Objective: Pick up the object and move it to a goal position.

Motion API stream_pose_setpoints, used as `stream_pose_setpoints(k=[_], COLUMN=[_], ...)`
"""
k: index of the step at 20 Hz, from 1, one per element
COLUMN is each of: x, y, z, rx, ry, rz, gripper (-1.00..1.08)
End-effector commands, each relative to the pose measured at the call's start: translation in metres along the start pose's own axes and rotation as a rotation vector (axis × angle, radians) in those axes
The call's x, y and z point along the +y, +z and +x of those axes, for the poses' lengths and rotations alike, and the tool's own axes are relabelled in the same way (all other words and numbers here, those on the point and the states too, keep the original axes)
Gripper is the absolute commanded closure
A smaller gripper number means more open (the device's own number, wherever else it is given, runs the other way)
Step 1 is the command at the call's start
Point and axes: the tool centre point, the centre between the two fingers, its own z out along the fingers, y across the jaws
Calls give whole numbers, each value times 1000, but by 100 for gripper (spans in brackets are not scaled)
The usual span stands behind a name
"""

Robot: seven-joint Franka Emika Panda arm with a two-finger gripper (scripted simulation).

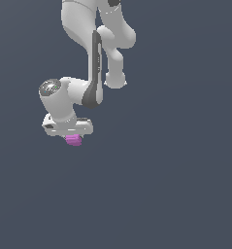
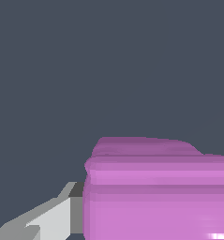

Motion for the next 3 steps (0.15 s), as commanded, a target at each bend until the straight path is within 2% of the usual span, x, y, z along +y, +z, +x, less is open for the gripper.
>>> stream_pose_setpoints(k=[1,3], x=[5,6], y=[-3,-3], z=[-5,-6], rx=[0,0], ry=[-2,-2], rz=[0,0], gripper=[108,108])
